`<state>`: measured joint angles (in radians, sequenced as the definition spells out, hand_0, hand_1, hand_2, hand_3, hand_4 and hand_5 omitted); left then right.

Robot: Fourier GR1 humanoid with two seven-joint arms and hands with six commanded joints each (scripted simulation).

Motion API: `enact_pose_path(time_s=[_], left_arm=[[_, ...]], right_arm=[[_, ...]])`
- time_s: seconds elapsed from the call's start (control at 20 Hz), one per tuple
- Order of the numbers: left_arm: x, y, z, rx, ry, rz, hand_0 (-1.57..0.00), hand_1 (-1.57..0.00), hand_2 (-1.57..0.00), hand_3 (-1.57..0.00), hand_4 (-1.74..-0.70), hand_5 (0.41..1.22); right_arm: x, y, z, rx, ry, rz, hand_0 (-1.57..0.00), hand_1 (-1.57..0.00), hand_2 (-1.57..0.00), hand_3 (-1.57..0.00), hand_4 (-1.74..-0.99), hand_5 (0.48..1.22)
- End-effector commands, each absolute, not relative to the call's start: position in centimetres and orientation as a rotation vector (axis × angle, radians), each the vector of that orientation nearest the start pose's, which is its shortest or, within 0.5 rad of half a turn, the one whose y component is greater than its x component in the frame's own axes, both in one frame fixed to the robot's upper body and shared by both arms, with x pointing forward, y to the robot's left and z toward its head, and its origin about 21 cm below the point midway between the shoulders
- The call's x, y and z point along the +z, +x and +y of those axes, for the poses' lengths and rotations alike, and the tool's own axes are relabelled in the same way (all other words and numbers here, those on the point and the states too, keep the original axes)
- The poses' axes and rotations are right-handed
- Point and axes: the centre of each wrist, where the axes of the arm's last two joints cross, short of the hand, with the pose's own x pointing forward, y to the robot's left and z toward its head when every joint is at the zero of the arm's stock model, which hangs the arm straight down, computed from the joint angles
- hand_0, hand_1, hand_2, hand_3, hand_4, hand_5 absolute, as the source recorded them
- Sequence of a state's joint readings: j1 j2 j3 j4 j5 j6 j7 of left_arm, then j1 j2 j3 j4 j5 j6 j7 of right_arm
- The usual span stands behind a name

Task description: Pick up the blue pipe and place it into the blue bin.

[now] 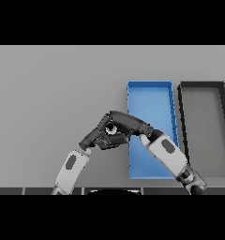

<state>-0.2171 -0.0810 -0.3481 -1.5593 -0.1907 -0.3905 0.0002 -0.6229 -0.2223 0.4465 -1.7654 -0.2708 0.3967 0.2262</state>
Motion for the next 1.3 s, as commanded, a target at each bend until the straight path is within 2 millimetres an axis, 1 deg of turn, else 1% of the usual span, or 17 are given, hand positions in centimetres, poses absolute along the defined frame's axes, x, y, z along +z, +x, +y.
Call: enact_pose_path(time_s=[0.0, 0.1, 0.2, 0.25, 0.3, 0.4, 0.45, 0.55, 0.65, 0.75, 0.8, 0.85, 0.95, 1.0, 1.05, 1.2, 1.25], left_arm=[[4.9, 27.0, 10.3, -0.834, -0.526, -1.677, -0.94, -0.86, -0.83, -0.75, -1.37, 1.221], [5.0, 27.4, 10.4, -0.906, -0.516, -1.644, -0.60, -0.55, -0.53, -0.48, -1.21, 1.221], [5.1, 27.4, 10.4, -0.920, -0.494, -1.640, -0.38, -0.35, -0.34, -0.30, -1.08, 1.029], [5.4, 27.5, 10.5, -0.910, -0.486, -1.627, -0.31, -0.28, -0.27, -0.24, -1.05, 0.938], [5.0, 27.2, 10.5, -0.900, -0.486, -1.622, -0.24, -0.22, -0.22, -0.19, -1.02, 0.848], [5.0, 27.6, 10.3, -0.873, -0.493, -1.612, -0.16, -0.14, -0.14, -0.12, -0.98, 0.704], [5.0, 27.6, 10.7, -0.866, -0.501, -1.601, -0.12, -0.11, -0.11, -0.10, -0.97, 0.647], [5.3, 27.6, 10.5, -0.857, -0.497, -1.598, -0.08, -0.07, -0.07, -0.06, -0.97, 0.567], [4.9, 27.2, 10.6, -0.858, -0.471, -1.601, -0.05, -0.05, -0.04, -0.04, -0.95, 0.513], [4.6, 27.1, 10.7, -0.861, -0.467, -1.588, -0.03, -0.03, -0.03, -0.03, -0.93, 0.484], [4.5, 27.0, 11.1, -0.860, -0.460, -1.583, -0.03, -0.02, -0.02, -0.02, -0.92, 0.482], [4.6, 27.0, 10.9, -0.864, -0.461, -1.585, -0.02, -0.02, -0.02, -0.02, -0.92, 0.474], [4.6, 27.4, 10.4, -0.865, -0.452, -1.565, -0.01, -0.01, -0.01, -0.01, -0.91, 0.464], [4.2, 27.4, 10.7, -0.865, -0.451, -1.568, -0.01, -0.01, -0.01, -0.01, -0.91, 0.456], [4.5, 27.3, 10.6, -0.862, -0.458, -1.578, -0.01, -0.01, -0.01, -0.01, -0.91, 0.450], [4.6, 27.5, 10.7, -0.862, -0.454, -1.561, 0.00, 0.00, 0.00, 0.00, -0.91, 0.437], [4.4, 27.3, 10.7, -0.868, -0.460, -1.545, 0.00, 0.00, 0.00, 0.00, -0.91, 0.435]], right_arm=[[18.6, 28.2, -9.9, 1.147, 0.672, -1.779, -1.56, -1.56, -1.56, -1.55, -1.736, 1.205], [18.4, 27.8, -9.9, 1.143, 0.655, -1.758, -1.56, -1.56, -1.56, -1.56, -1.738, 1.211], [18.6, 27.6, -10.0, 1.141, 0.631, -1.751, -1.57, -1.57, -1.57, -1.56, -1.739, 1.214], [18.8, 27.7, -9.6, 1.149, 0.615, -1.744, -1.57, -1.57, -1.57, -1.56, -1.739, 1.216], [18.8, 27.6, -9.5, 1.155, 0.603, -1.733, -1.57, -1.57, -1.57, -1.57, -1.740, 1.217], [18.6, 27.2, -9.4, 1.155, 0.610, -1.745, -1.57, -1.57, -1.57, -1.57, -1.740, 1.218], [18.4, 27.3, -9.8, 1.159, 0.598, -1.738, -1.57, -1.57, -1.57, -1.57, -1.740, 1.219], [18.5, 27.9, -9.6, 1.138, 0.611, -1.715, -1.57, -1.57, -1.57, -1.57, -1.741, 1.220], [18.2, 28.0, -9.9, 1.115, 0.630, -1.714, -1.57, -1.57, -1.57, -1.57, -1.741, 1.220], [18.8, 27.9, -10.0, 1.053, 0.724, -1.705, -1.57, -1.57, -1.57, -1.57, -1.741, 1.220], [19.4, 28.0, -9.9, 1.040, 0.736, -1.706, -1.57, -1.57, -1.57, -1.57, -1.741, 1.221], [20.0, 28.2, -9.9, 1.011, 0.736, -1.679, -1.57, -1.57, -1.57, -1.57, -1.741, 1.221], [22.4, 28.2, -10.2, 0.979, 0.771, -1.677, -1.57, -1.57, -1.57, -1.57, -1.741, 1.221], [23.8, 28.8, -10.3, 0.966, 0.780, -1.669, -1.57, -1.57, -1.57, -1.57, -1.741, 1.221], [24.9, 29.2, -10.5, 0.957, 0.801, -1.686, -1.57, -1.57, -1.57, -1.57, -1.741, 1.221], [29.1, 30.6, -11.2, 0.930, 0.884, -1.778, -1.57, -1.57, -1.57, -1.57, -1.741, 1.221], [30.4, 30.9, -11.6, 0.892, 0.854, -1.833, -1.57, -1.57, -1.57, -1.57, -1.741, 1.221]])
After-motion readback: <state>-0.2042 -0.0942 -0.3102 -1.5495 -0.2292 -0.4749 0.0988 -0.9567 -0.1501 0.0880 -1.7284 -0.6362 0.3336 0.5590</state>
